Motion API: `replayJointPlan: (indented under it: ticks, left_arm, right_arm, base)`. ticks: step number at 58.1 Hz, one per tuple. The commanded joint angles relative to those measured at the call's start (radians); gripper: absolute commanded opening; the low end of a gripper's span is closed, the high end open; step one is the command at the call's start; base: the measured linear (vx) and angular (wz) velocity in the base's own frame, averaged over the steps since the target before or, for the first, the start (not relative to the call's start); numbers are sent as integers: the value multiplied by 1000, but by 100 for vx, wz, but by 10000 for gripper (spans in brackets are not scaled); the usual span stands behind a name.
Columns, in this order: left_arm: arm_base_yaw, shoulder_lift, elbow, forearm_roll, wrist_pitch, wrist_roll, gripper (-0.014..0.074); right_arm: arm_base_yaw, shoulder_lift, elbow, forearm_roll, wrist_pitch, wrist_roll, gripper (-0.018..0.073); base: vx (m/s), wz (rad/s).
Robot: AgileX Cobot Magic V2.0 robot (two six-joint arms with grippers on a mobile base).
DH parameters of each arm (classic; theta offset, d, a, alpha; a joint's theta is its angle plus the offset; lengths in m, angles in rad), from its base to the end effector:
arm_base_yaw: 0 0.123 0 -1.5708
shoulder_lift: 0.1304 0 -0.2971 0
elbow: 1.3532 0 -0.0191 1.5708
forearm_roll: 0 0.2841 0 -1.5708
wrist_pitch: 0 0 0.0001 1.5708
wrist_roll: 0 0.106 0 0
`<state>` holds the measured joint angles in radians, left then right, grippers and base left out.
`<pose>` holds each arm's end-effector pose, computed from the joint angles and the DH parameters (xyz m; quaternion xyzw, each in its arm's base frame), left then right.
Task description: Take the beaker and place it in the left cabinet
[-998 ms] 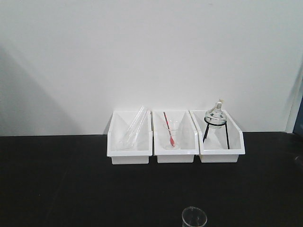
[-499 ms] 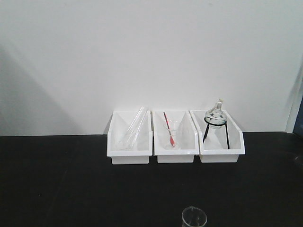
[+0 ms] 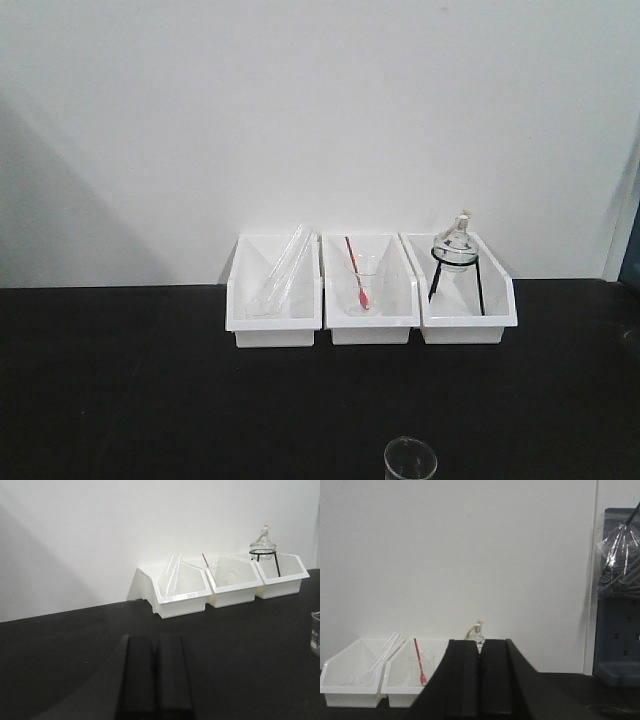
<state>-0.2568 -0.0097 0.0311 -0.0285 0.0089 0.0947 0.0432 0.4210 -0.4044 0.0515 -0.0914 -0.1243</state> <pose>0.0901 -0.0237 0.2024 0.1105 0.6778 -0.0693 0.7236 0.1335 0.0053 0.3347 -0.0358 0.6466 -0.0129 0.7619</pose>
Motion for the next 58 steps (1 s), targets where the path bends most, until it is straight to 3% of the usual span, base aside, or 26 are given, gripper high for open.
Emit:
replayJointPlan:
  ticks: [1, 15, 26, 36, 48, 58]
  left_arm:
    - [-4, -19, 16, -8, -84, -3, 1]
    - [-4, -19, 16, -8, -84, -3, 1]
    - [-4, -19, 16, -8, -84, -3, 1]
    - [-4, -19, 16, -8, -84, -3, 1]
    - [-4, -19, 16, -8, -84, -3, 1]
    - [-4, -19, 16, -8, -84, -3, 1]
  right_arm:
    - [-3, 153, -122, -7, -106, -21, -6]
    - [-3, 370, -198, -2, -180, -19, -3]
    - [-3, 407, -198, 2, -201, -11, 13]
    - [-3, 407, -198, 2, -207, -12, 85]
    - [-3, 407, -198, 13, -208, -9, 296]
    - [-3, 407, -198, 84, -209, -9, 571]
  base:
    - [0, 0]
    - [0, 0]
    - [0, 0]
    - [0, 0]
    - [0, 0]
    - [0, 0]
